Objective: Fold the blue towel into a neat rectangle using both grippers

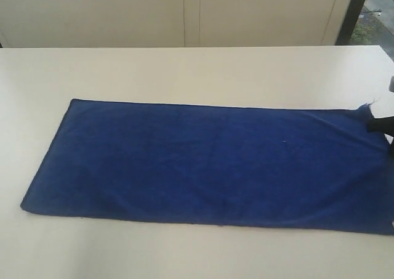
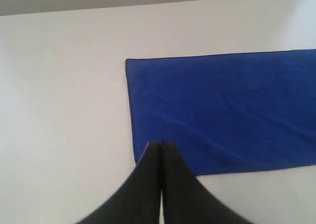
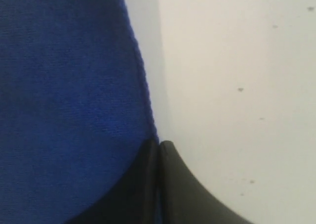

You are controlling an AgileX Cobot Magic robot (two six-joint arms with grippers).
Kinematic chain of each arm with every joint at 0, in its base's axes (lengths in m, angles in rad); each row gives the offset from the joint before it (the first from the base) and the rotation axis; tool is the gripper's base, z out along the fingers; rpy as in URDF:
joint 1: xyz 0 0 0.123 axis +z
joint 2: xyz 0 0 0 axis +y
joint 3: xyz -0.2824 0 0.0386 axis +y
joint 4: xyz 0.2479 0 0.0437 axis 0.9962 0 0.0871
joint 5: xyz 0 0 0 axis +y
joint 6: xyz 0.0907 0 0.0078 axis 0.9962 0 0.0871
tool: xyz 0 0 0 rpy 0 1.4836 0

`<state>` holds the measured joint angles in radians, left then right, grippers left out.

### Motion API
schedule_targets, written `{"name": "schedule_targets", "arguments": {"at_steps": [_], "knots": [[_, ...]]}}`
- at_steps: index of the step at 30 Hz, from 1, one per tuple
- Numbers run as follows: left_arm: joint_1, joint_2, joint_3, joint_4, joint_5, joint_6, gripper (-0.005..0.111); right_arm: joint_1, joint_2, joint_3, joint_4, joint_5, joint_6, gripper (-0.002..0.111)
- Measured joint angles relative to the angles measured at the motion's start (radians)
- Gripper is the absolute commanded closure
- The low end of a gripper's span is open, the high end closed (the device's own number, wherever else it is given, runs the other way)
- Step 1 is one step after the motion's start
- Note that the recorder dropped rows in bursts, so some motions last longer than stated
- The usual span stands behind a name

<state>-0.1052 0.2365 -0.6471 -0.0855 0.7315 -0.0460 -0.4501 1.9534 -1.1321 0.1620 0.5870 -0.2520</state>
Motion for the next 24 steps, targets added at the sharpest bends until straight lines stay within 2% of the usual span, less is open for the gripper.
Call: {"name": "schedule_targets", "arguments": {"at_steps": [8, 14, 21, 24], "knots": [[0.0, 0.0, 0.0, 0.0, 0.0, 0.0, 0.107, -0.068, 0.0, -0.074, -0.026, 0.0, 0.037, 0.108], [0.0, 0.0, 0.0, 0.0, 0.0, 0.0, 0.107, -0.068, 0.0, -0.149, -0.048, 0.005, 0.054, 0.108], [0.0, 0.0, 0.0, 0.0, 0.0, 0.002, 0.107, -0.068, 0.0, -0.215, -0.205, 0.02, 0.189, 0.108], [0.0, 0.0, 0.0, 0.0, 0.0, 0.002, 0.107, -0.068, 0.0, -0.227, -0.187, 0.031, 0.196, 0.108]]}}
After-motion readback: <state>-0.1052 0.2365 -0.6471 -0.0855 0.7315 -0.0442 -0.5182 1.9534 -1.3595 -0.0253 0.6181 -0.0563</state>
